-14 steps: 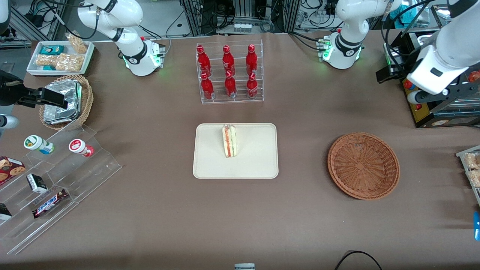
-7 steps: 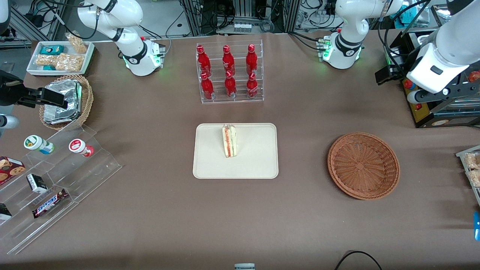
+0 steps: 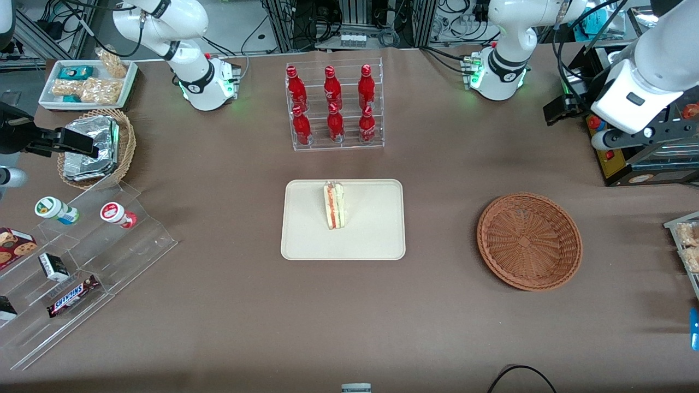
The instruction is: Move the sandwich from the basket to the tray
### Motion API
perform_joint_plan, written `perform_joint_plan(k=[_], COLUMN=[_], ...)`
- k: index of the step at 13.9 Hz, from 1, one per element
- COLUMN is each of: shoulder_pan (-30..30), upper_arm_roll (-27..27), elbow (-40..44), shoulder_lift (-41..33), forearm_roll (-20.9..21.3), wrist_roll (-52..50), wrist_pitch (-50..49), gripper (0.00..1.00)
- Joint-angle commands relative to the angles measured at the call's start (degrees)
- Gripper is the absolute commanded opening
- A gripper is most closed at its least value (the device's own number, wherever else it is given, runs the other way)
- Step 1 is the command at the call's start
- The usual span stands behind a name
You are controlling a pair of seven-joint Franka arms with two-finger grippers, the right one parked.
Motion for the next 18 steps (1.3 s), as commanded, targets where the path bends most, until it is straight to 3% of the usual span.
perform_joint_plan(k=[1, 4, 18], shoulder_pan=[-0.5, -0.8, -1.0], upper_arm_roll=[1.1, 1.0, 0.8], elbow=[-0.4, -5.2, -3.2], shoulder_lift=[-1.8, -4.3, -2.9], forearm_roll=[-0.5, -0.5, -0.5], wrist_roll=[0.1, 0.1, 0.1], wrist_pitch=[0.0, 5.5, 5.6], gripper=[1.00, 1.00, 1.00])
